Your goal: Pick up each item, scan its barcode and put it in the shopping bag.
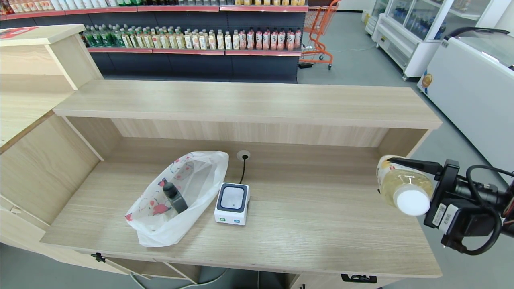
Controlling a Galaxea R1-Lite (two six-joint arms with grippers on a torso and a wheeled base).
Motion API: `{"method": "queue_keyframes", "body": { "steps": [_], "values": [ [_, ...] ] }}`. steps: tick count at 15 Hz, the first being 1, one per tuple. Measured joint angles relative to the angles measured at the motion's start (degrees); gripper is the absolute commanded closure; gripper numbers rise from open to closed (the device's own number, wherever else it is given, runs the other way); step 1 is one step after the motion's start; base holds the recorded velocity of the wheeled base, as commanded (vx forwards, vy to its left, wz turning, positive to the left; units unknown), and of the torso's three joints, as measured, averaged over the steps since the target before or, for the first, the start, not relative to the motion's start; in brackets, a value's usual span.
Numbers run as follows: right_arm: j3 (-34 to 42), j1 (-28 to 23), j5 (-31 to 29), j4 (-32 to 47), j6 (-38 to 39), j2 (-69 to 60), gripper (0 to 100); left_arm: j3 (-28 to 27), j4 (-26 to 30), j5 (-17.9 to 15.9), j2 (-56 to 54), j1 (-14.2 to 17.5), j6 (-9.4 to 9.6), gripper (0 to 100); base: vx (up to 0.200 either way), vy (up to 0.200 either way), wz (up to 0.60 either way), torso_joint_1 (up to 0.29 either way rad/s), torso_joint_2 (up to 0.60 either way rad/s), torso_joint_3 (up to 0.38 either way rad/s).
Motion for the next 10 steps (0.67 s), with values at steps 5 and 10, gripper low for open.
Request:
{"method": "queue_keyframes", "body": {
  "steps": [5, 10],
  "values": [
    [1.4, 0.0, -1.1, 0.0, -0.5, -0.8, 100, 0.0, 0.0, 0.0, 0.0, 0.0, -1.07, 0, 0.0, 0.2, 0.0, 0.004, 0.0, 0.002],
    [1.1, 0.2, -1.7, 0.1, -0.1, 0.3, 100, 0.0, 0.0, 0.0, 0.0, 0.0, -0.8, 0, 0.0, 0.2, 0.0, 0.004, 0.01, 0.003]
  ]
}}
